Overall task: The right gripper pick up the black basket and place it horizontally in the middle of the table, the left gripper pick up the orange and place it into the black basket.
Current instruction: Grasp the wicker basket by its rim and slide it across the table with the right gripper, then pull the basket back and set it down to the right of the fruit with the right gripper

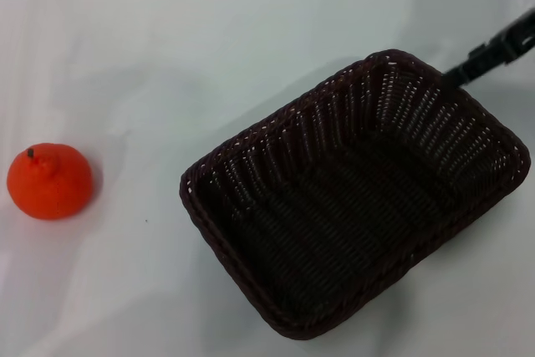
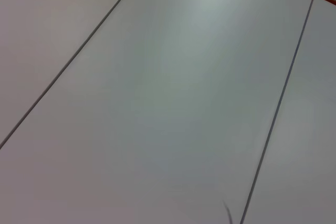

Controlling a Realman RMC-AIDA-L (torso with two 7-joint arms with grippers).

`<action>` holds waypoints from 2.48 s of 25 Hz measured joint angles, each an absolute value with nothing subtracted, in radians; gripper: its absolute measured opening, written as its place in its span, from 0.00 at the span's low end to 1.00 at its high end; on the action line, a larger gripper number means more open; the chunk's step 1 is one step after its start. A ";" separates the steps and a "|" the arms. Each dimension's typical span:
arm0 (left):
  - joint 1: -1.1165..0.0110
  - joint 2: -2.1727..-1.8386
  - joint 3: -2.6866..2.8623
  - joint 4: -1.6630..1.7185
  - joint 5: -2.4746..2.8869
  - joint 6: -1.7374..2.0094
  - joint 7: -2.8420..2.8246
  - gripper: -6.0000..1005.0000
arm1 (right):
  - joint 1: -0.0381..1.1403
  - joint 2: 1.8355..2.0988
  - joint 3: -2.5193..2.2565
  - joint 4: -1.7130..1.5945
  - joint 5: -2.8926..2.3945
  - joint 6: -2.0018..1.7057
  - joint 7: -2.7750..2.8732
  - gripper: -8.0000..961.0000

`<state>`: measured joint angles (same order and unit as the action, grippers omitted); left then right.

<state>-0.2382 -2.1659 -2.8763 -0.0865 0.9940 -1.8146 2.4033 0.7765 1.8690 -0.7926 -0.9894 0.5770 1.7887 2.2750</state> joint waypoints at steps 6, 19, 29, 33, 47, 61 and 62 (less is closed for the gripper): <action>-0.239 -2.166 -2.876 -0.087 0.994 -1.814 2.403 0.91 | 0.797 1.912 -0.823 -0.866 0.502 1.715 2.261 0.89; -0.239 -2.166 -2.876 -0.087 0.994 -1.813 2.402 0.91 | 0.784 1.929 -0.824 -0.832 0.488 1.677 2.241 0.41; -0.234 -2.167 -2.876 -0.083 0.994 -1.813 2.402 0.89 | 0.753 1.857 -0.588 -0.762 0.702 1.760 2.222 0.18; -0.238 -2.164 -2.876 -0.083 0.994 -1.813 2.402 0.87 | 0.746 1.831 -0.527 -0.671 0.750 1.743 2.236 0.18; -0.252 -2.165 -2.864 -0.089 1.002 -1.769 2.405 0.79 | 0.728 1.897 -0.468 -0.547 0.755 1.485 2.423 0.18; -0.263 -2.164 -2.836 -0.102 1.003 -1.689 2.411 0.79 | 0.720 1.966 -0.411 -0.509 0.786 1.341 2.452 0.18; -0.264 -2.164 -2.835 -0.102 1.003 -1.687 2.411 0.79 | 0.720 1.967 -0.412 -0.505 0.795 1.340 2.451 0.18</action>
